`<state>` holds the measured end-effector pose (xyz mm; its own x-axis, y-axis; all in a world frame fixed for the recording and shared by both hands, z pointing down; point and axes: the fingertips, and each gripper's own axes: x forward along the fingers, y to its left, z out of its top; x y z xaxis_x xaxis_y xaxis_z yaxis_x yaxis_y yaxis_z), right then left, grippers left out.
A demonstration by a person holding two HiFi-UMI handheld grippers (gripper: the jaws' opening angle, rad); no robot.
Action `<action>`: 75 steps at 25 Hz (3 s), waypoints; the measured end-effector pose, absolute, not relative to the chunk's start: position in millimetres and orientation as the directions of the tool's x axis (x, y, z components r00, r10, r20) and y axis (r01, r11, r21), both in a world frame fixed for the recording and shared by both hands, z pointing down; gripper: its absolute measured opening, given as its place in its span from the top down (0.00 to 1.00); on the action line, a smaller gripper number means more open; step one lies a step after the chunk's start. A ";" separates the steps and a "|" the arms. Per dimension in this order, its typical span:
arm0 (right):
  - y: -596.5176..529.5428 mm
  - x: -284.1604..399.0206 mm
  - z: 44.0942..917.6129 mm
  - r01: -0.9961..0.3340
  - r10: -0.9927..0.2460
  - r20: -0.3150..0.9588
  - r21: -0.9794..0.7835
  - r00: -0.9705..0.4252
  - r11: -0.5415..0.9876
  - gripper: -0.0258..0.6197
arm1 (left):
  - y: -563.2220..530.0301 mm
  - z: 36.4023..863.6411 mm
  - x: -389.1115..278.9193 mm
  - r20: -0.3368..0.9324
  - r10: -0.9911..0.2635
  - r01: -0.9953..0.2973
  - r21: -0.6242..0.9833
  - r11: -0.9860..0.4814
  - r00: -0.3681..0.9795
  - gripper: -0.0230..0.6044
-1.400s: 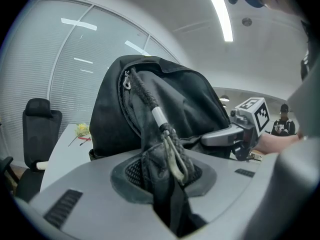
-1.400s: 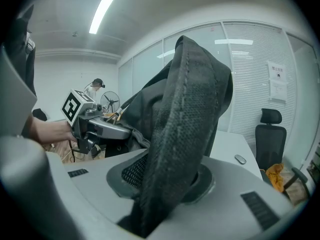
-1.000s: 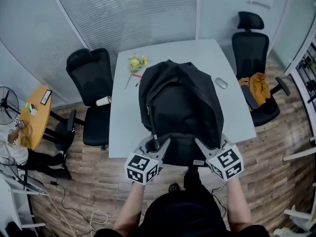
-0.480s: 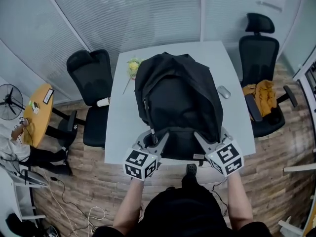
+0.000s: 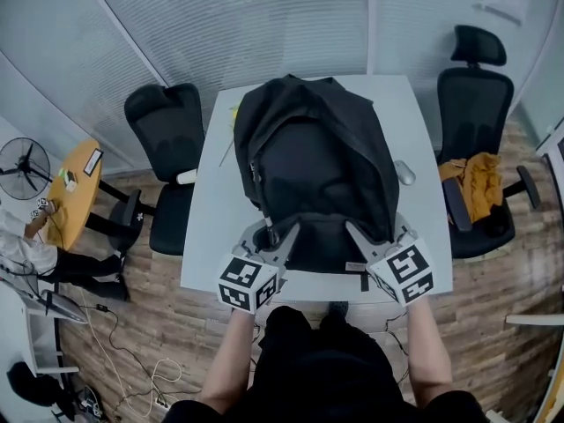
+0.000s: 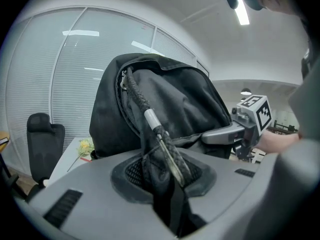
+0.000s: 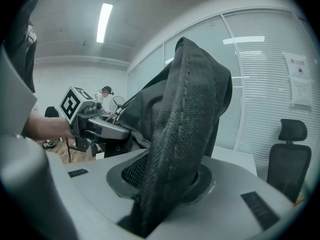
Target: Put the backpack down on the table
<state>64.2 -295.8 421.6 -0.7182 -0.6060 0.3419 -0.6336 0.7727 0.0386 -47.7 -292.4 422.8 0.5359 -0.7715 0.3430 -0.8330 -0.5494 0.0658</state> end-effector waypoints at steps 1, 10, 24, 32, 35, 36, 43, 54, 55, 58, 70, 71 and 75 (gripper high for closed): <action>-297.3 64.9 419.8 -0.632 -0.606 0.338 0.043 -0.720 0.774 0.79 | -293.6 421.0 -47.0 0.340 -0.774 -0.834 0.063 -0.547 0.534 0.80; -312.1 62.9 421.1 -0.639 -0.617 0.339 0.055 -0.710 0.767 0.79 | -309.2 423.2 -48.7 0.334 -0.775 -0.833 0.065 -0.549 0.537 0.80; -326.3 53.6 470.4 -0.654 -0.615 0.393 0.045 -0.684 0.755 0.79 | -327.8 472.5 -58.4 0.380 -0.738 -0.818 0.096 -0.567 0.557 0.80; -341.6 50.4 492.7 -0.669 -0.638 0.387 0.071 -0.665 0.740 0.79 | -343.1 497.7 -61.7 0.367 -0.742 -0.817 0.103 -0.567 0.561 0.81; -348.9 50.5 499.3 -0.676 -0.650 0.383 0.084 -0.657 0.732 0.79 | -351.4 504.2 -61.8 0.359 -0.745 -0.816 0.092 -0.571 0.562 0.81; -351.3 50.4 501.7 -0.678 -0.654 0.382 0.089 -0.654 0.730 0.79 | -354.1 506.6 -61.9 0.355 -0.746 -0.814 0.087 -0.574 0.564 0.81; -364.9 45.2 514.2 -0.689 -0.689 0.368 0.156 -0.624 0.708 0.78 | -367.8 518.7 -66.7 0.320 -0.764 -0.818 0.067 -0.572 0.560 0.81; -365.7 46.8 524.1 -0.698 -0.688 0.357 0.123 -0.632 0.705 0.77 | -368.8 527.0 -67.1 0.304 -0.769 -0.819 0.077 -0.568 0.562 0.81; -364.8 48.4 525.3 -0.698 -0.685 0.356 0.114 -0.636 0.707 0.76 | -367.5 527.9 -66.1 0.302 -0.769 -0.818 0.080 -0.569 0.564 0.81; -362.2 51.5 527.8 -0.699 -0.679 0.352 0.089 -0.644 0.710 0.73 | -363.6 529.6 -65.1 0.287 -0.771 -0.817 0.088 -0.569 0.568 0.80; -344.2 61.7 529.3 -0.696 -0.658 0.341 0.017 -0.671 0.718 0.58 | -340.5 536.7 -66.5 0.273 -0.778 -0.822 0.111 -0.558 0.565 0.69; -342.3 63.1 528.6 -0.695 -0.656 0.341 0.012 -0.673 0.719 0.56 | -337.6 537.4 -66.9 0.277 -0.777 -0.822 0.115 -0.558 0.566 0.67; -332.7 67.4 528.6 -0.687 -0.645 0.335 -0.008 -0.687 0.727 0.51 | -326.6 541.7 -70.0 0.280 -0.780 -0.828 0.138 -0.544 0.559 0.63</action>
